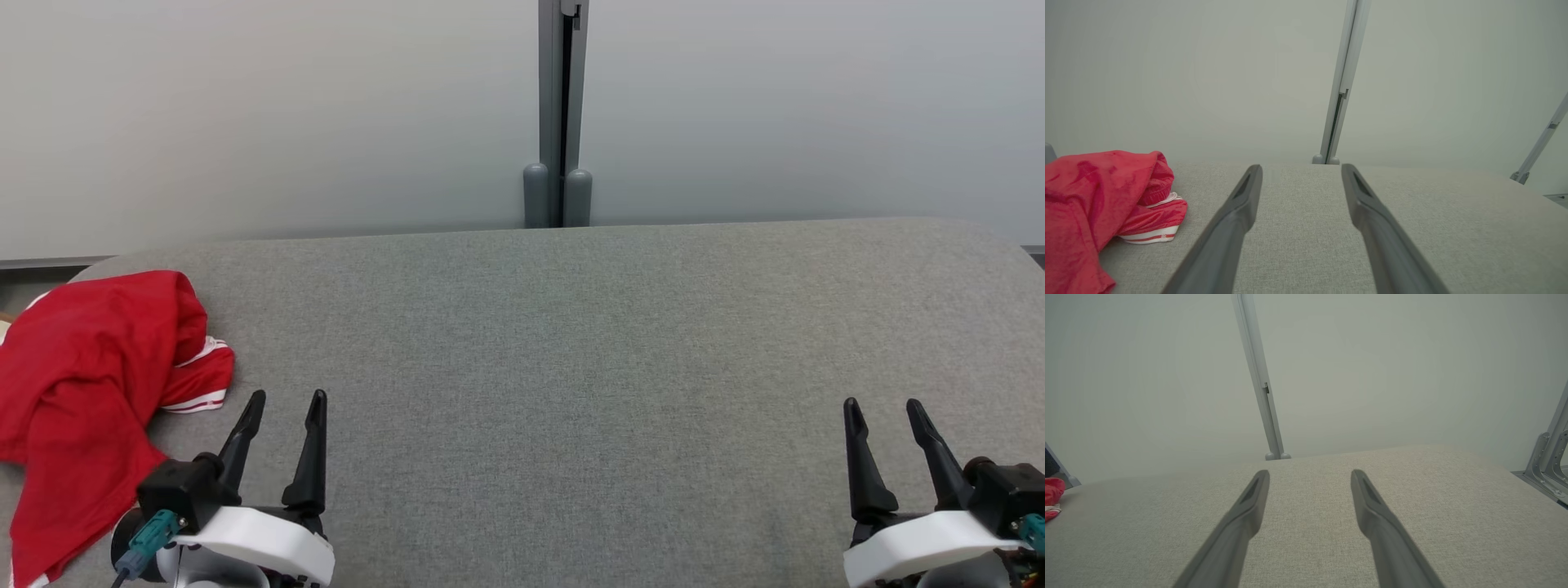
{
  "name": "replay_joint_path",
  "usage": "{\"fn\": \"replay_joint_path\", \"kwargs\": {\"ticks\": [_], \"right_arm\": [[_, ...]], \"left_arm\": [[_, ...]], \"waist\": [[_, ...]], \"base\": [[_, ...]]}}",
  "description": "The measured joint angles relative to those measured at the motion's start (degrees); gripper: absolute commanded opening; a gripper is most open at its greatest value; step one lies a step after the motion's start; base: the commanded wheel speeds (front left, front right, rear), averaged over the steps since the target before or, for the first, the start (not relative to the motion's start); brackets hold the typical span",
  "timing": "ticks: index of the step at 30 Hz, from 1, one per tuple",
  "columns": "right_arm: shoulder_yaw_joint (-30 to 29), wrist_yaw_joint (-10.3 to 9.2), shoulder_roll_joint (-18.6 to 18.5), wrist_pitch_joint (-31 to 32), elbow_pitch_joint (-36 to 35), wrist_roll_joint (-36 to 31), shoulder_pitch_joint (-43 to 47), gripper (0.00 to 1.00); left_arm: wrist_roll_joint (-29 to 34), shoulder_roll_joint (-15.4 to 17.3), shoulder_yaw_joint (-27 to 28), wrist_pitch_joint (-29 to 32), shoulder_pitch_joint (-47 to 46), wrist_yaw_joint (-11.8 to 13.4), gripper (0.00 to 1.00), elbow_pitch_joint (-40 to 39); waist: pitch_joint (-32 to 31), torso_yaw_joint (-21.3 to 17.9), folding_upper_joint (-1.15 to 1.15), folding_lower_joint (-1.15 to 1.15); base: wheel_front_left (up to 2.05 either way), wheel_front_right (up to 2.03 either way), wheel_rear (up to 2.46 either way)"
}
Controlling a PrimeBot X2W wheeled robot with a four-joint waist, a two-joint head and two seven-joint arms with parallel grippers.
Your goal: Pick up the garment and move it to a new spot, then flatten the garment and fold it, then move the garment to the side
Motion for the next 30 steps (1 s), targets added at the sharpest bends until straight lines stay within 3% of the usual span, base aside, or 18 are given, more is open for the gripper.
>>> {"fn": "replay_joint_path", "kwargs": {"ticks": [30], "right_arm": [[-1.00, 0.00, 0.76, -1.56, 0.04, -3.56, 0.53, 1.00]], "left_arm": [[3.24, -0.10, -0.38, -1.89, -0.92, -0.02, 1.00, 4.01]], "waist": [[0.41, 1.12, 0.00, 0.00]], "base": [[0.00, 0.00, 0.00]]}}
